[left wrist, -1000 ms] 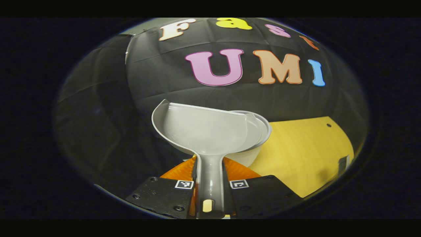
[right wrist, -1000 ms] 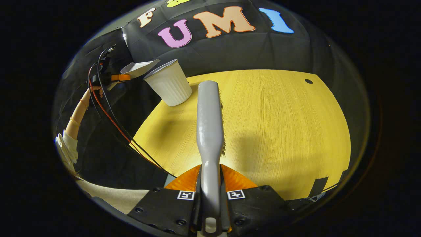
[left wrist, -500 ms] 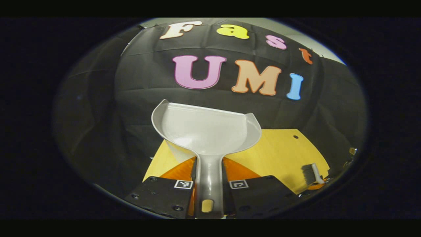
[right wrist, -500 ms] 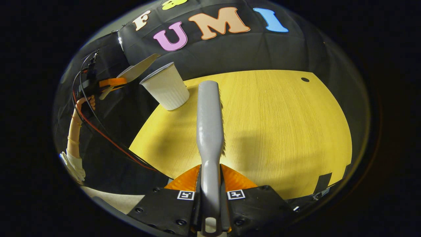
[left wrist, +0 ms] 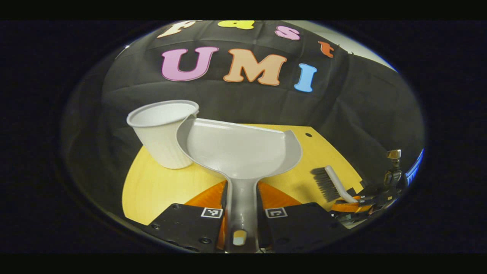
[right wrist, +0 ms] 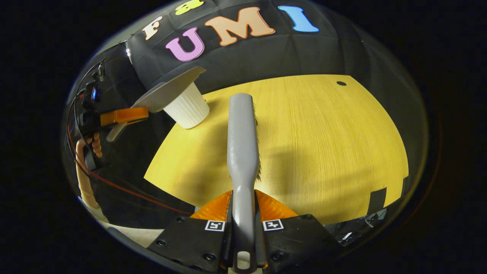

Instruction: Pick up the small broom and dustpan from the desktop, sweep the trash into the dustpan with the broom, and then empty the trash into the garbage bin.

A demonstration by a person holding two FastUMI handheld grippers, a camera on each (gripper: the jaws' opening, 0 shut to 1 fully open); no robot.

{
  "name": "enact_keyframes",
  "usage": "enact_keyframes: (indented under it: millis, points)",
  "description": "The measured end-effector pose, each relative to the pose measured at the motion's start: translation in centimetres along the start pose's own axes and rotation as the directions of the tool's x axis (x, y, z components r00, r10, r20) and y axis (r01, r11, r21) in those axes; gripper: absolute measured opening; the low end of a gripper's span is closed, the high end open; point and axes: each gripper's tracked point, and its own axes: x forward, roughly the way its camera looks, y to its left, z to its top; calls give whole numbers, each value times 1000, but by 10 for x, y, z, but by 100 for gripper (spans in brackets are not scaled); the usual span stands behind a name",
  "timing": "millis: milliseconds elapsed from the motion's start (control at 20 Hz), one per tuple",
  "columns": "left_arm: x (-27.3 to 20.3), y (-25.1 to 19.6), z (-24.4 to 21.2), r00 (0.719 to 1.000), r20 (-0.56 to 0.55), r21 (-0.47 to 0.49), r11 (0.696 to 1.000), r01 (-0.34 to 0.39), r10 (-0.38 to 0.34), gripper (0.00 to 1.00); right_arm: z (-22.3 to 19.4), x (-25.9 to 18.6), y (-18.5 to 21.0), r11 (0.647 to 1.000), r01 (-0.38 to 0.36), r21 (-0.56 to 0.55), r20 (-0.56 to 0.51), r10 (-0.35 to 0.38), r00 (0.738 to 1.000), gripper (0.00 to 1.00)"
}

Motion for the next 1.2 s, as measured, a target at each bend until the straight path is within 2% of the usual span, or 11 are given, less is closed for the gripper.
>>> enact_keyframes:
  millis: [150, 300, 450, 650, 1000, 1050, 1200]
  points:
    - [19, -15, -52, 999, -23, -43, 999, -26, 25, 26, 0, 1, 4, 998, 22, 65, -7, -22, 1000, 20]
    - [35, -25, -113, 992, -111, -54, 996, -65, 58, 27, 0, 4, 3, 991, 38, 125, -31, -35, 999, 20]
    - [48, -36, -153, 985, -169, -165, 984, -70, 42, 27, 0, 14, 7, 991, 78, 111, -66, -71, 995, 20]
    - [68, -31, -178, 969, -222, -165, 975, -146, 107, 27, 3, 13, 10, 986, 118, 120, -124, -103, 987, 20]
    - [80, -27, -186, 962, -253, -183, 972, -148, 99, 28, 7, 19, 16, 980, 159, 115, -186, -136, 973, 21]
    - [77, -28, -189, 963, -252, -181, 973, -147, 99, 30, 5, 20, 16, 979, 164, 120, -196, -138, 971, 22]
    - [76, -24, -199, 959, -266, -171, 974, -147, 98, 28, -2, 25, 17, 972, 164, 167, -208, -128, 970, 23]
